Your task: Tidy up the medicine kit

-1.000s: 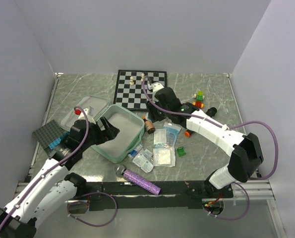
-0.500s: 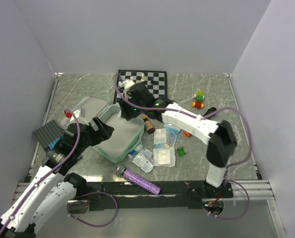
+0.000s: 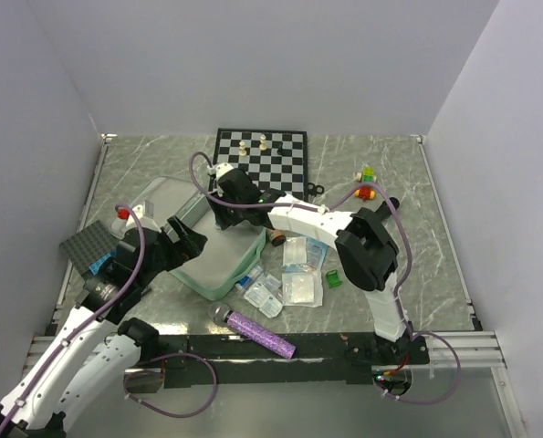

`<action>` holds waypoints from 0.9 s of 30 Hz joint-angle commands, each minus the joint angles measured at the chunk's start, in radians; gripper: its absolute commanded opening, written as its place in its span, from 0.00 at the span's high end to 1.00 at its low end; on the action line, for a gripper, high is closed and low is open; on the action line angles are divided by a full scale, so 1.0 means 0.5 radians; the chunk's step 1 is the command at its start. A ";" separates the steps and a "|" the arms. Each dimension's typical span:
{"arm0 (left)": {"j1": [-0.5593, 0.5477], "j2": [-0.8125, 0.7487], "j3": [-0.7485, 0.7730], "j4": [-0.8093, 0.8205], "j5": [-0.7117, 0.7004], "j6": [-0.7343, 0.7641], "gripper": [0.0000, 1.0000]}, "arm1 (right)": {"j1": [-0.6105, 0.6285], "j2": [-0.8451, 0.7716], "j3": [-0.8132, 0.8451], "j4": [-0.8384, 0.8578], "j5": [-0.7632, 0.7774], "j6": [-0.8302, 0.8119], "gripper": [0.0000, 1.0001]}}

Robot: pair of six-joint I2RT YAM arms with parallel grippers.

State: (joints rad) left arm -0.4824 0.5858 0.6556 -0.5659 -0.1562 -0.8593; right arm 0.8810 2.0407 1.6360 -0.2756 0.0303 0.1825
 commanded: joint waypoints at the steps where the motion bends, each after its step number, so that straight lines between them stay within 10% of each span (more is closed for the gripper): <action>1: -0.005 0.019 0.073 0.006 -0.040 -0.018 0.04 | -0.001 -0.022 -0.056 0.134 0.044 0.052 0.59; 17: -0.005 0.089 0.054 0.024 -0.028 -0.009 0.04 | 0.082 -0.118 -0.342 -0.102 0.136 0.068 0.24; 27: -0.002 0.114 0.045 0.040 -0.001 -0.015 0.04 | 0.082 0.057 -0.069 -0.372 0.215 -0.040 0.33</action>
State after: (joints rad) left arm -0.4824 0.6376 0.6556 -0.5655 -0.1562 -0.8593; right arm 0.9234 2.0274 1.4994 -0.3614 0.0856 0.1890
